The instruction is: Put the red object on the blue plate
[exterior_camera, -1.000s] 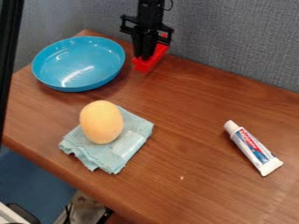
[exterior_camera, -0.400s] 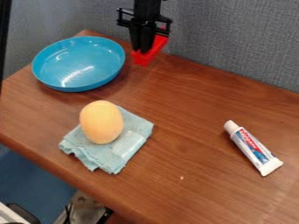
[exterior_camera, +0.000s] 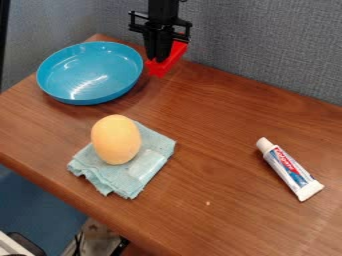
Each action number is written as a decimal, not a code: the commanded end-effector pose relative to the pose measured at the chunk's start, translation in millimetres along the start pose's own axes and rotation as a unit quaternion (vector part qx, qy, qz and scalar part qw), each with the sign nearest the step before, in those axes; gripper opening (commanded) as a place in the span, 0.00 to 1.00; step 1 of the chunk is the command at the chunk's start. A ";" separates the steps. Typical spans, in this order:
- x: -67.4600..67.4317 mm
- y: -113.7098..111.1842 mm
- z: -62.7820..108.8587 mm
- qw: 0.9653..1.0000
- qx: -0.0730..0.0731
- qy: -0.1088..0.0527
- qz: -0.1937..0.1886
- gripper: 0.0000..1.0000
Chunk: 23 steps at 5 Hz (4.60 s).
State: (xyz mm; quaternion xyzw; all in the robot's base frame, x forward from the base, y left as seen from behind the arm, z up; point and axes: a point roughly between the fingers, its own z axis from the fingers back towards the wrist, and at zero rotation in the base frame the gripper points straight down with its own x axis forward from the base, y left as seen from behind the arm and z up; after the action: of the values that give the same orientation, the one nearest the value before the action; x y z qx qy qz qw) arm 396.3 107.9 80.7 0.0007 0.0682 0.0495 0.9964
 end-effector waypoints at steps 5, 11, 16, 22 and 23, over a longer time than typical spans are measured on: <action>-56.3 80.4 50.9 0.993 0.015 -0.050 0.106 0.00; -52.2 105.6 3.4 0.989 0.007 0.000 0.149 1.00; -37.1 115.3 -26.8 0.983 0.003 0.016 0.182 1.00; -38.8 115.4 -21.0 0.982 -0.028 0.017 0.184 0.00; -40.8 114.9 -14.2 0.982 -0.036 0.015 0.182 0.00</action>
State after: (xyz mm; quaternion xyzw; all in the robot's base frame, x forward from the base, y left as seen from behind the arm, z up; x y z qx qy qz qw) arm 337.6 204.8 31.4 -0.0395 0.1358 0.2212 0.9649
